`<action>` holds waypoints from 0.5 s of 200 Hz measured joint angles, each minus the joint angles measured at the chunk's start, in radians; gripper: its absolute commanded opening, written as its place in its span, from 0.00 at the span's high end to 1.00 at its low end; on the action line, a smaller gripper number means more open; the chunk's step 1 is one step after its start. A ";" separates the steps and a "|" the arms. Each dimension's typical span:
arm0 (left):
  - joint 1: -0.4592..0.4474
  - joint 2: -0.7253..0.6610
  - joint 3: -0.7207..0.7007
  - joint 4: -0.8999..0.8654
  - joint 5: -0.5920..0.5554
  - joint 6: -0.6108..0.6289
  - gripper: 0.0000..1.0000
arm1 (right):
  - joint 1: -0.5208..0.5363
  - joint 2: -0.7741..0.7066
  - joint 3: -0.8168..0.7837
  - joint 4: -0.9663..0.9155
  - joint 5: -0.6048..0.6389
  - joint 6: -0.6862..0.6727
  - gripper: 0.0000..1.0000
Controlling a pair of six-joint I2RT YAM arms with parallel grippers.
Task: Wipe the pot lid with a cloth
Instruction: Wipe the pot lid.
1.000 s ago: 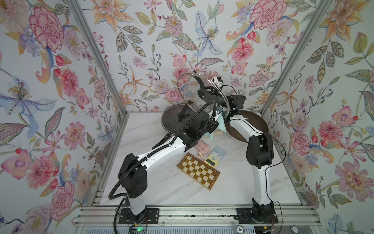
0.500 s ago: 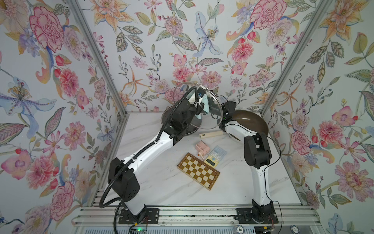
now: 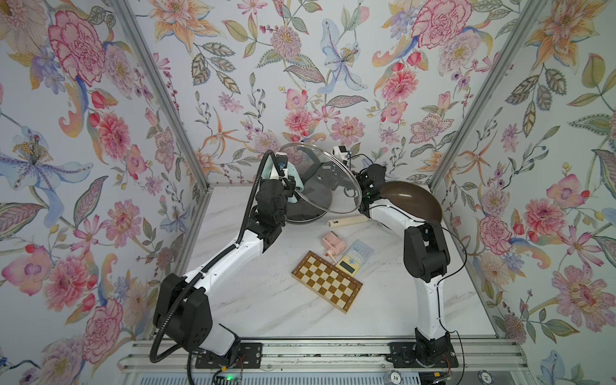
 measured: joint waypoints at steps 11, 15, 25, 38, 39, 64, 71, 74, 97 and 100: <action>-0.001 0.002 -0.005 -0.018 0.013 -0.040 1.00 | -0.003 -0.016 0.000 0.000 -0.003 -0.012 1.00; -0.002 0.002 -0.005 -0.021 0.018 -0.051 1.00 | -0.005 -0.021 0.000 0.000 -0.002 -0.016 1.00; -0.006 0.003 -0.005 -0.029 0.040 -0.078 1.00 | -0.010 -0.032 0.000 0.000 -0.002 -0.027 1.00; -0.021 0.006 -0.005 -0.030 0.077 -0.101 1.00 | -0.014 -0.040 0.002 0.000 -0.001 -0.040 1.00; -0.024 0.007 -0.005 -0.030 0.084 -0.103 1.00 | -0.015 -0.040 0.002 0.000 -0.002 -0.040 1.00; -0.083 0.050 0.027 -0.037 0.222 -0.129 1.00 | -0.025 -0.041 0.033 -0.033 0.000 -0.074 1.00; -0.100 0.074 0.053 -0.039 0.264 -0.133 1.00 | -0.028 -0.040 0.051 -0.056 0.000 -0.085 1.00; -0.108 0.086 0.066 -0.041 0.279 -0.134 1.00 | -0.029 -0.040 0.058 -0.066 0.000 -0.091 1.00; -0.150 0.164 0.166 -0.054 0.385 -0.137 1.00 | -0.036 -0.040 0.106 -0.100 0.006 -0.123 1.00; -0.153 0.168 0.175 -0.058 0.393 -0.137 1.00 | -0.039 -0.040 0.111 -0.102 0.009 -0.126 1.00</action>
